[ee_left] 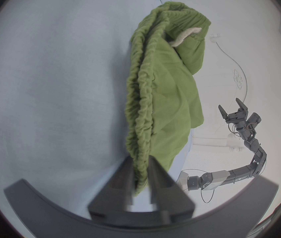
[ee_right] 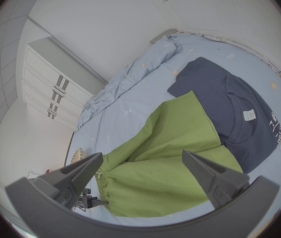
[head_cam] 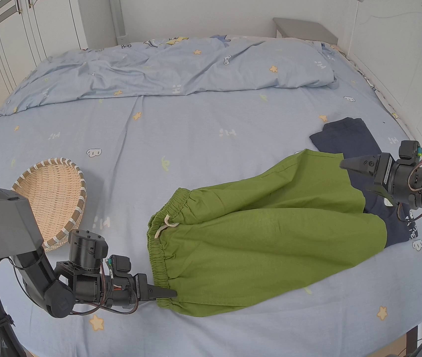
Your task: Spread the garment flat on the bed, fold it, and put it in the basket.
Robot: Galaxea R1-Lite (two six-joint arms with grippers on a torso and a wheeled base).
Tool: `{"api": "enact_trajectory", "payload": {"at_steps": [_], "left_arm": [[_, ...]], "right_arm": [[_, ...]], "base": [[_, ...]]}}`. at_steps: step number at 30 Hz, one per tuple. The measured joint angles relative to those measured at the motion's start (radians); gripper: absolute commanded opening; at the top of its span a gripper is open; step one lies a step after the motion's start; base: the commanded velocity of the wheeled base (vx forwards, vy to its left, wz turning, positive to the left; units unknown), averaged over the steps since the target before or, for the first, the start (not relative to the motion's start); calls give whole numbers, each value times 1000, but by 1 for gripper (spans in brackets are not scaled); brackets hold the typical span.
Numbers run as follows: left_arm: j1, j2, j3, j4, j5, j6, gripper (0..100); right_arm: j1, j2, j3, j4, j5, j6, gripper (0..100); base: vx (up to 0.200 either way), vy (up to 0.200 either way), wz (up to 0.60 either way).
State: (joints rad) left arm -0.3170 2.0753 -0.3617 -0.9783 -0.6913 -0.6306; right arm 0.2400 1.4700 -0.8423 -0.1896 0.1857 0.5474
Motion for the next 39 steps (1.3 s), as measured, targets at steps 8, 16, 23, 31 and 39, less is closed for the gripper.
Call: {"api": "enact_trajectory", "payload": {"at_steps": [8,16,23,31,39], "left_arm": [[22,-67,20,13,-17,-82,0],[96,-176,31,94,-25,-107,0],[172,-331,4,433,-61,-82,0],[275,-412,-17,529,-81,40,0],[305,-404,-23,526,-84,88,0]], "right_arm": [[1,1,0,0,0,0,100],[9,-2,8,7,6,-1,100],[18,-4,45,30,10,-8,100],[-12,-14,166,79,79,-25,100],[-76,-36,359,86,174,-113,100]], "base": [[0,0,0],[0,0,0],[0,0,0],[0,0,0],[0,0,0]]}}
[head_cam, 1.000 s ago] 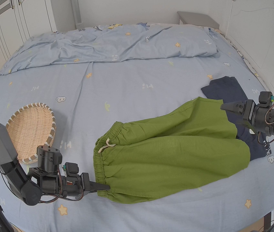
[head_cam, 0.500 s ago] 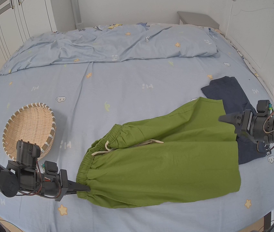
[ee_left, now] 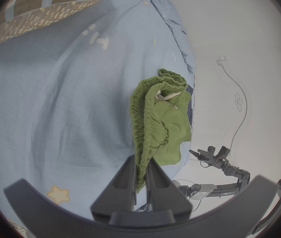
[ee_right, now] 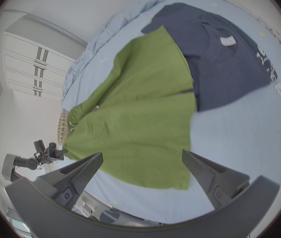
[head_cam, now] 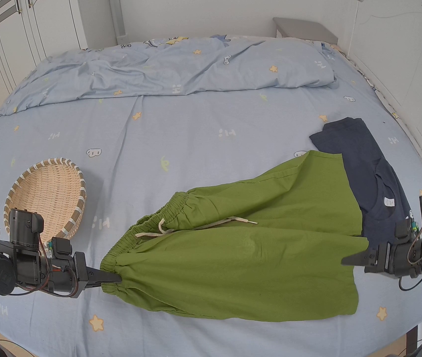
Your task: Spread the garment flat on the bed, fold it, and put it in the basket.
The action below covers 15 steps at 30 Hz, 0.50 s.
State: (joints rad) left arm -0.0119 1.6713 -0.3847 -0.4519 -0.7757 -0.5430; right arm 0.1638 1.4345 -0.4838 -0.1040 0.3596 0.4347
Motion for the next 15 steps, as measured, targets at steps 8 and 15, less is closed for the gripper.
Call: {"api": "enact_trajectory", "payload": {"at_steps": [8,15], "left_arm": [[-2,29,-16,-5,-2,19,0],[-3,44,-24,-5,-1,20,0]], "right_arm": [[-43,-3,139,-8,57,-66,100],[-114,19,179,-5,110,-147,100]], "base": [[0,0,0],[0,0,0]]}}
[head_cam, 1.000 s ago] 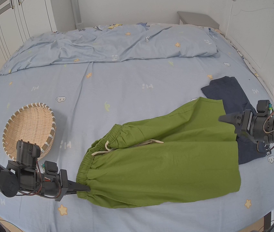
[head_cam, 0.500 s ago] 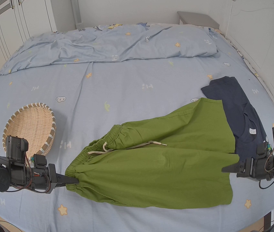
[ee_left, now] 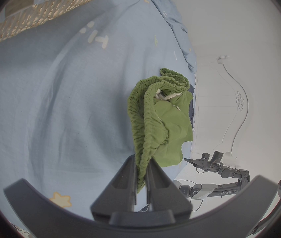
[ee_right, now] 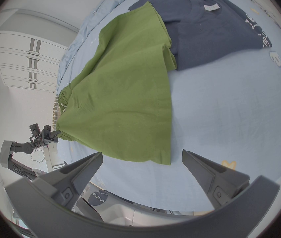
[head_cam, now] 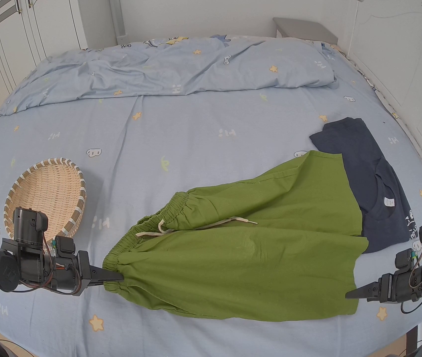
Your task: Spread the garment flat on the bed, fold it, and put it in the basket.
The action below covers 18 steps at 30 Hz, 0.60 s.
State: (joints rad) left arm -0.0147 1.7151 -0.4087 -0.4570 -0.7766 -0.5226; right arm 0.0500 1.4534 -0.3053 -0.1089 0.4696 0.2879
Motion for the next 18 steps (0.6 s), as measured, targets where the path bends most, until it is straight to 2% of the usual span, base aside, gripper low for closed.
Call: {"api": "enact_trajectory", "payload": {"at_steps": [6,11,18], "left_arm": [[4,4,-3,0,-1,0,0],[7,5,-6,0,-2,0,0],[7,6,-7,1,-3,0,0]], "right_arm": [[-24,88,8,-12,51,-46,100],[-43,166,21,-67,120,-94,100],[-52,248,53,-190,139,-98,100]], "base": [[0,0,0],[0,0,0],[0,0,0]]}}
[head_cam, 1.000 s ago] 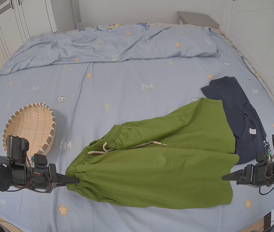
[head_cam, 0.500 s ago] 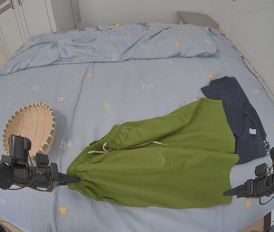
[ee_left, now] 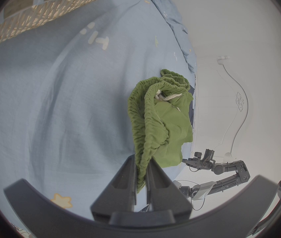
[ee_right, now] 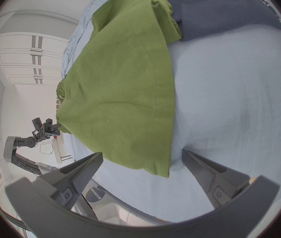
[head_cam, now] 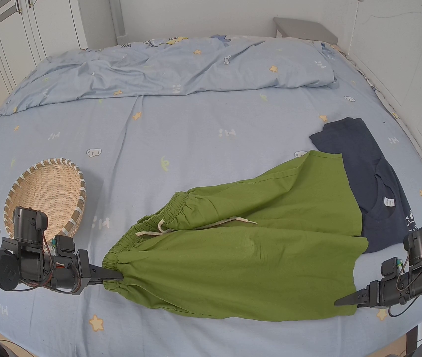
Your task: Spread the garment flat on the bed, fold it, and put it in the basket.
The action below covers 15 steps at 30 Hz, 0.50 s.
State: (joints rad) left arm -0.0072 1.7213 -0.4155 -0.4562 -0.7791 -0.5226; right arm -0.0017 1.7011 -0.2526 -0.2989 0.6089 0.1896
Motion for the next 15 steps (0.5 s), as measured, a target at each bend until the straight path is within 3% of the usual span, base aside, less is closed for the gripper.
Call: {"api": "enact_trajectory", "payload": {"at_steps": [6,10,15], "left_arm": [[-2,0,0,1,0,0,0],[-2,0,0,1,0,0,0],[-1,0,0,1,0,0,0]], "right_arm": [[-1,65,35,-117,59,0,100],[0,84,43,-136,111,0,100],[-1,95,45,-138,125,0,100]], "base": [[0,0,0],[0,0,0],[0,0,0]]}}
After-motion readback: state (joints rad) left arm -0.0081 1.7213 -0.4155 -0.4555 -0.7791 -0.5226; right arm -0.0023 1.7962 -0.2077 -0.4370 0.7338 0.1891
